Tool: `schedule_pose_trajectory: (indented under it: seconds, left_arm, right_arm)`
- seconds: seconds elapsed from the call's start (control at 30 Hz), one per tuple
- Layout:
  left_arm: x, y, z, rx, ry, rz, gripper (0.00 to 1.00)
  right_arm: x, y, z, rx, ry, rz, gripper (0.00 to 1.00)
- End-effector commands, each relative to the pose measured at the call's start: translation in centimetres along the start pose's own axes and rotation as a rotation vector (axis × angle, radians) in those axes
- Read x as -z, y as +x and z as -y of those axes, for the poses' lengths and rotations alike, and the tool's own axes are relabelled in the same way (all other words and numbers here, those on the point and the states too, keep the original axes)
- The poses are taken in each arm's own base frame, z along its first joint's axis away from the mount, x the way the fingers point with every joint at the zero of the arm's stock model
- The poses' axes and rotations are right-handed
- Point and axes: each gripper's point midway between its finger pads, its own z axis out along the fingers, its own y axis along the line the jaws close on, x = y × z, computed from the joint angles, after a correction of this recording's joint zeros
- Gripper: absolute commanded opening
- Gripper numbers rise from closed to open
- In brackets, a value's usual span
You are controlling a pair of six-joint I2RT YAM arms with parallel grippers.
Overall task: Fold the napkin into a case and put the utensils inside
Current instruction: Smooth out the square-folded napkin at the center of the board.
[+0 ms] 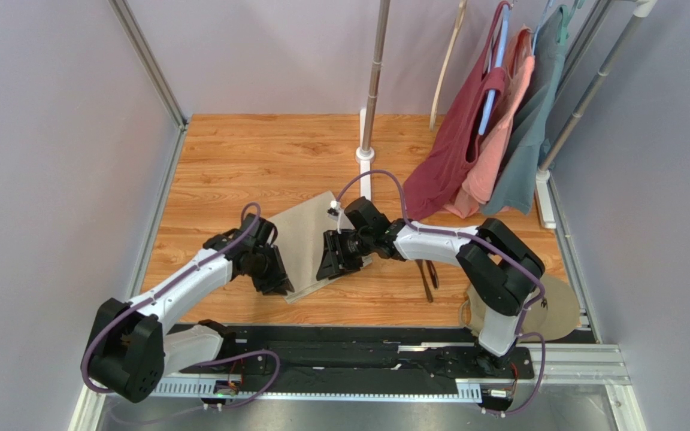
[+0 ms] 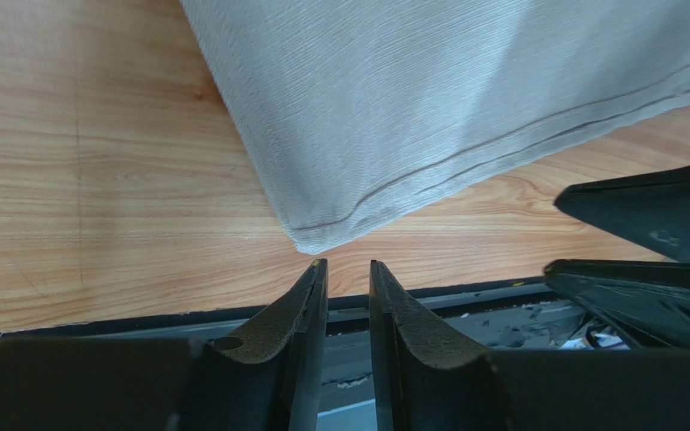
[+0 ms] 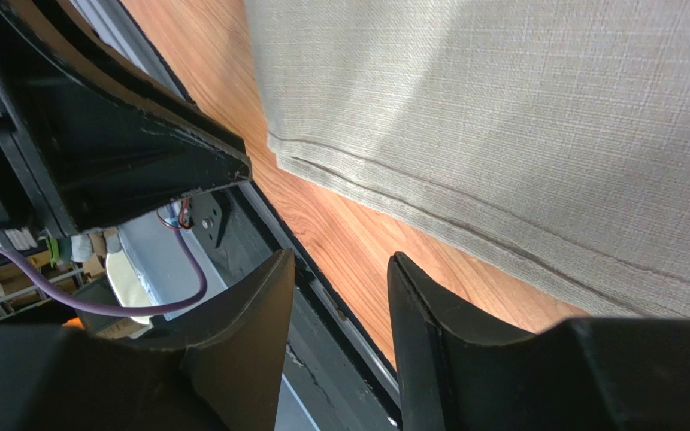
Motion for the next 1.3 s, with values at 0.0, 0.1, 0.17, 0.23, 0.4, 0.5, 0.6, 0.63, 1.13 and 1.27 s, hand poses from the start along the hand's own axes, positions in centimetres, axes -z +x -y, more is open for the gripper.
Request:
schedule_pose_trajectory:
  seconds: [0.0,0.1,0.17,0.23,0.4,0.5,0.6,0.63,1.13,1.27]
  left_arm:
    - [-1.1,0.3,0.0,0.091,-0.009,0.036,0.32]
    - [-1.8,0.5,-0.5,0.096,-0.021,0.027,0.36]
    - [-2.2,0.6,-0.5,0.101,-0.023,0.024,0.39]
    - [-2.6,0.3,-0.5,0.098,-0.027,0.026,0.39]
    - [-3.2,-0.2,-0.7,0.095,-0.055,0.034,0.38]
    - [-3.4,-0.2,-1.0,0.102,-0.065,0.038,0.34]
    - [-3.3,-0.5,-1.0,0.100,-0.067,0.052,0.30]
    - [-3.2,-0.6,-0.9,0.099,-0.062,0.058,0.23]
    - [-1.1,0.0,1.5,0.081,0.050,0.031,0.00]
    - [-1.0,0.2,1.9,0.085,0.069,0.017,0.00]
  right_arm:
    - [-0.3,-1.5,-1.7,0.025,-0.079,0.065,0.46]
    - [-0.3,-1.4,-1.6,0.025,-0.081,0.063,0.46]
    - [-0.4,-1.2,-1.6,0.024,-0.085,0.061,0.45]
    - [-0.5,-1.1,-1.5,0.019,-0.089,0.057,0.45]
    - [-0.6,-0.9,-1.5,0.023,-0.096,0.053,0.44]
    - [-0.5,-0.7,-1.5,0.023,-0.101,0.050,0.43]
    - [-0.8,-0.6,-1.4,0.022,-0.098,0.044,0.43]
    - [-1.0,-0.5,-1.4,0.027,-0.099,0.041,0.43]
    - [-3.7,0.2,-1.6,0.021,-0.088,0.015,0.04]
    - [-4.2,-0.2,-0.8,0.010,-0.052,0.035,0.00]
